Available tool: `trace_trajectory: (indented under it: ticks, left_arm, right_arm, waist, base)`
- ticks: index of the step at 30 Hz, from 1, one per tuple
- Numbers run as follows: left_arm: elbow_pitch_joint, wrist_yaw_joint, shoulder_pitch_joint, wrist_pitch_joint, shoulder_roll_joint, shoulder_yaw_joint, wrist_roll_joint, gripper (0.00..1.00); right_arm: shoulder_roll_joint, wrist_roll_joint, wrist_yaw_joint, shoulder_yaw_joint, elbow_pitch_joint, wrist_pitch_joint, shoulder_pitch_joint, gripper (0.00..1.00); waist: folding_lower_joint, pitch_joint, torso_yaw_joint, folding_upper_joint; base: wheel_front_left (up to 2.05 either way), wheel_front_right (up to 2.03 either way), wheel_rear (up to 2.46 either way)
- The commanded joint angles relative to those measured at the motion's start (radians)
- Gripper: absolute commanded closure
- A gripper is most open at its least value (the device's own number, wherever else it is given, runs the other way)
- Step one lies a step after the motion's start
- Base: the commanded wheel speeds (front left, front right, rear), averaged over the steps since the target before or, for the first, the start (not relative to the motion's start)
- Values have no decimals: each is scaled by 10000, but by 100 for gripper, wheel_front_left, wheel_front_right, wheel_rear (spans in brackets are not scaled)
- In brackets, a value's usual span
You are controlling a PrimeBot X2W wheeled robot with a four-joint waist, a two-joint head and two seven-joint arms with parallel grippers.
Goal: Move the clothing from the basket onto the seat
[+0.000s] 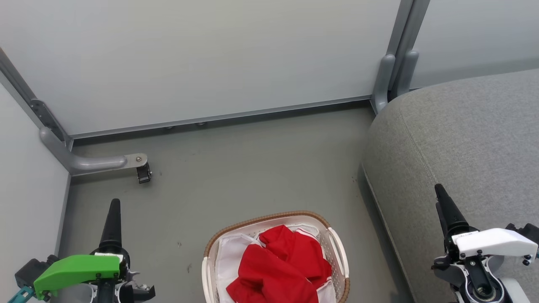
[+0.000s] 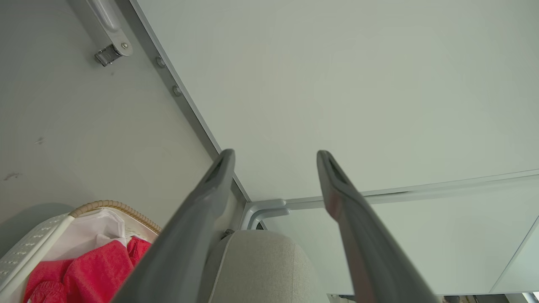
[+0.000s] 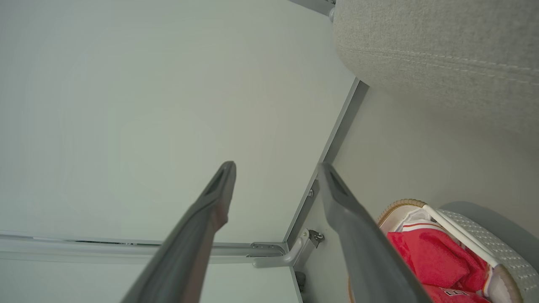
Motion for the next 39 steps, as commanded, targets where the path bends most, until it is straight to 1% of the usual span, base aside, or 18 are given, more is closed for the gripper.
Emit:
trace_trajectory:
  ticks: [1,7,13,25,30,39]
  left_arm:
    - [-114,-38,-263,-110,112,28,455,0]
    - [-57,-43,-335,-360,105,12,1676,0]
    - [-48,-48,-331,-580,196,-228,2877,0]
    - [125,-57,-287,-992,206,-341,4896,0]
    - [257,-61,-311,-1142,247,-429,5626,0]
    - [587,-67,-273,-1410,285,-580,6866,0]
  right_arm:
    - [-121,-355,1,110,-101,-129,-316,0]
    - [-172,-1465,2,311,-18,-375,-490,0]
    - [-200,-2566,2,433,21,-596,-584,0]
    - [-157,-4433,3,755,211,-998,-631,0]
    - [-229,-5176,3,909,332,-1158,-710,0]
    - [-168,-6470,4,1042,672,-1414,-803,0]
  waist:
    - [0,11,-1,0]
    - [0,52,2,0]
    - [0,70,10,0]
    - [0,59,19,0]
    - [0,82,27,0]
    - [0,57,39,0]
  base:
    - [0,0,0]
    - [0,0,0]
    - [0,0,0]
    - [0,0,0]
    - [0,0,0]
    - [0,0,0]
